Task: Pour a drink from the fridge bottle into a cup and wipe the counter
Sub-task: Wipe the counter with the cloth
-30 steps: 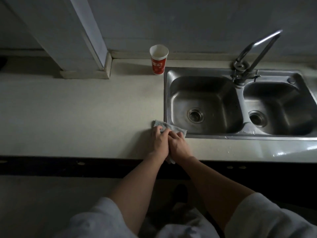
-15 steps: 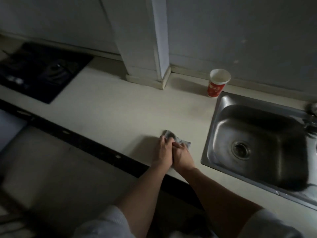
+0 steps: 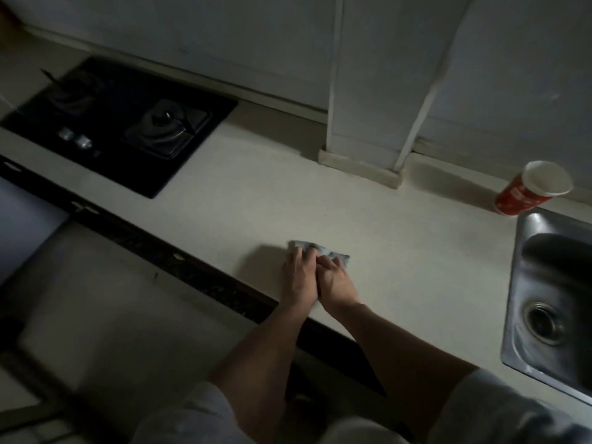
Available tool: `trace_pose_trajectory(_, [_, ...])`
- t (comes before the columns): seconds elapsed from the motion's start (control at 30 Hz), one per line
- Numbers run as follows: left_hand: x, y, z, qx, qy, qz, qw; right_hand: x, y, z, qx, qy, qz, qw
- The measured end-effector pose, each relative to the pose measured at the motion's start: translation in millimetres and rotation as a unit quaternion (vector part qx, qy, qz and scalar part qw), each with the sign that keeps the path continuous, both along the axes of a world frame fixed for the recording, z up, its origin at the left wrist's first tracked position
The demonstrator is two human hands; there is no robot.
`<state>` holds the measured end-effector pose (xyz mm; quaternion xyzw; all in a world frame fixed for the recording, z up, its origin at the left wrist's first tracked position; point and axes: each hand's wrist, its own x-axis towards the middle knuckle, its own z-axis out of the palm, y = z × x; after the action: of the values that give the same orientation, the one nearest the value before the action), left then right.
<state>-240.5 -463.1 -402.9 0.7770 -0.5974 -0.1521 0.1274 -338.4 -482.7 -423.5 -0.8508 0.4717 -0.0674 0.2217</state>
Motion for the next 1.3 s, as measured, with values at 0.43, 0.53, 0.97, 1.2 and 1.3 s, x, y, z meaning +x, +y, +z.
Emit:
trace_pose_trajectory(0.43, [125,-82,4,0.013,-0.036,0.048,0.998,122,-87,21,0.030,-0.086,0.049,0.995])
trace_pose_trajectory(0.53, [153,-91,-9,0.009,-0.030,0.067,0.997,149,-101,15,0.071,-0.061,0.086,0.992])
trace_pose_trajectory(0.97, [158,-210,-27,0.026,0.001,-0.101,0.995,150,-184,11,0.071,-0.012,-0.119,0.990])
trace_pose_trajectory(1.2, [121,-221,-21,0.029,0.092,-0.116,0.989,117,-180,19,0.077,-0.006,-0.169,0.983])
trace_pose_trajectory(1.3, [96,-221,-24,0.029,0.098,-0.168,0.980,90,-174,16,0.073,-0.011,-0.197,0.978])
